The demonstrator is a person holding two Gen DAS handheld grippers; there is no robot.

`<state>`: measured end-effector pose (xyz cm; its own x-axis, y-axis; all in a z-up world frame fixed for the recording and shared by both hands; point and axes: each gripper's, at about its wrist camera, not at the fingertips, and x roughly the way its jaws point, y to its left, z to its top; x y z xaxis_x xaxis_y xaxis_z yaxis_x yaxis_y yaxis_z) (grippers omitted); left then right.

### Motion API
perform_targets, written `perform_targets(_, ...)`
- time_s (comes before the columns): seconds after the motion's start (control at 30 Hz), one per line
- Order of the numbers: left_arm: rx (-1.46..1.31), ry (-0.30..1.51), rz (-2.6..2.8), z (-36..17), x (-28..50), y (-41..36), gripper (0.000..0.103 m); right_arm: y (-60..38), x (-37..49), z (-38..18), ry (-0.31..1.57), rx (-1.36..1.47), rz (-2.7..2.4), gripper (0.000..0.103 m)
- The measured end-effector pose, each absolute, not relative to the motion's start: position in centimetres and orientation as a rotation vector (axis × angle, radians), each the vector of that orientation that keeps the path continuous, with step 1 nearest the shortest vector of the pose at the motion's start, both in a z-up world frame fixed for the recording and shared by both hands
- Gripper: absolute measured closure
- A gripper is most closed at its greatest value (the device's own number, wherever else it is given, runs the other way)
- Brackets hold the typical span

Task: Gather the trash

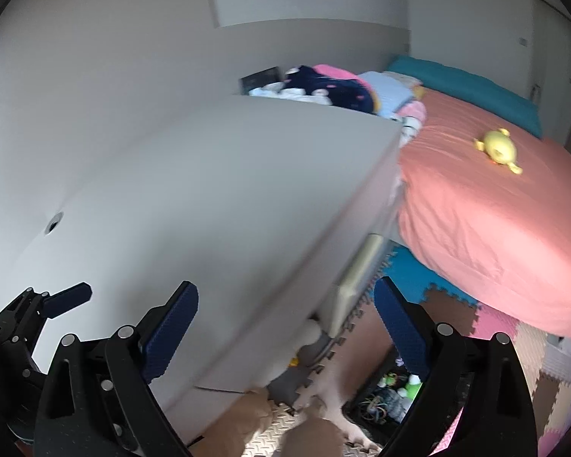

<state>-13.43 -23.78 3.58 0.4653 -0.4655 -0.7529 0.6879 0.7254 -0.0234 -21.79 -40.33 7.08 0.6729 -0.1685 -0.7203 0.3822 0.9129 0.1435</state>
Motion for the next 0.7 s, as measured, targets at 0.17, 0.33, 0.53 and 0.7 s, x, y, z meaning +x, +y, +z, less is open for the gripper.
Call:
perform_targets(0.17,0.242,0.825,-0.601,3.6,-10.8,-18.4,0.006,-36.3,-18.7,7.1,0.765,0.258,-0.258,0.003)
perform_targets(0.33,0.18,0.835,-0.477,3.5,-8.2,-13.2,0.006,-31.8,-15.5,6.7,0.774,0.227,-0.196,0.003)
perform_targets(0.53,0.117,0.85,-0.338,2.5,-5.1,-7.7,0.006,-27.0,-12.0,5.4,0.815,0.195,-0.143,0.003)
perform_targets(0.7,0.08,0.873,-0.275,1.3,-4.1,-4.4,0.006,-24.4,-9.9,3.8,0.855,0.169,-0.129,0.003)
